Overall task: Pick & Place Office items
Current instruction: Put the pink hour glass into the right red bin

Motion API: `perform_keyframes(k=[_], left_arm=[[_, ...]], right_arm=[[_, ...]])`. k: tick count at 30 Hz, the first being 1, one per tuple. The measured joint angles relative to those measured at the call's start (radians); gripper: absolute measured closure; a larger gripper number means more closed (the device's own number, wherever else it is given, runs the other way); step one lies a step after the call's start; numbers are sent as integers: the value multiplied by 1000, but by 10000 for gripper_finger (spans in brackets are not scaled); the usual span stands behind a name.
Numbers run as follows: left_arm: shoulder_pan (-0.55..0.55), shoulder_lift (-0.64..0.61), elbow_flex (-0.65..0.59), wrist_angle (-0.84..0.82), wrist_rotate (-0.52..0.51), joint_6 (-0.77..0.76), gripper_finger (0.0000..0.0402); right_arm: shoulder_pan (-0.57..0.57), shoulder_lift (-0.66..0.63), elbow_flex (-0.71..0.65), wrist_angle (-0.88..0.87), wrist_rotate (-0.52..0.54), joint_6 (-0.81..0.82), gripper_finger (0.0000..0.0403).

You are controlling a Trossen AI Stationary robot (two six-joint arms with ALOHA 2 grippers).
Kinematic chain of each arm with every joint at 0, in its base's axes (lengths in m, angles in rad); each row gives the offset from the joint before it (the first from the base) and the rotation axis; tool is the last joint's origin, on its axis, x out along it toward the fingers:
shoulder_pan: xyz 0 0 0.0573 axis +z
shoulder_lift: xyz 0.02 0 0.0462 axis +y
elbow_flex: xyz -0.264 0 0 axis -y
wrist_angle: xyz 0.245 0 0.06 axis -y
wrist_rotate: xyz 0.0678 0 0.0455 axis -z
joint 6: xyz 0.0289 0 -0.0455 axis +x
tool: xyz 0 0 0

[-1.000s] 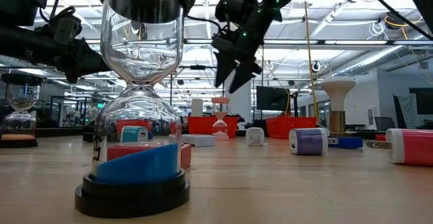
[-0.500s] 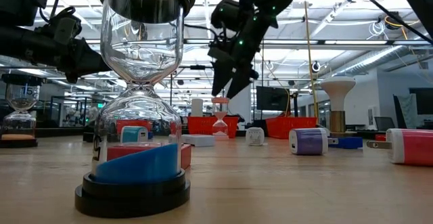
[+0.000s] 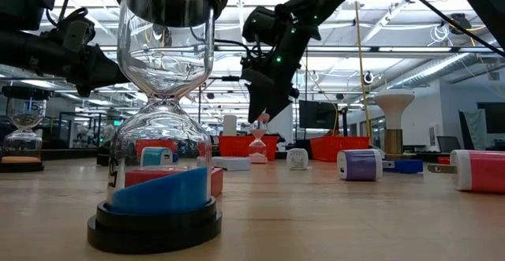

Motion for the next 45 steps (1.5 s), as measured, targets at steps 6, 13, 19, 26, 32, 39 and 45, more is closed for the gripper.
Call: perform_keyframes(k=[6,13,19,26,32,39,45], left_arm=[[0,0,0,0,0,0,371],[0,0,0,0,0,0,371],[0,0,0,0,0,0,371],[0,0,0,0,0,0,371],[0,0,0,0,0,0,371],[0,0,0,0,0,0,371],[0,0,0,0,0,0,371]], right_arm=[[-1,0,0,2,-2,-15,155],[-1,0,0,2,-2,-15,205],[-1,-25,0,-3,-3,-10,203],[-22,-110,-1,-26,2,3,202],[-134,-202,-1,-141,137,1,197],[-338,-225,0,-216,139,-26,203],[-418,-214,-1,-265,136,-62,198]])
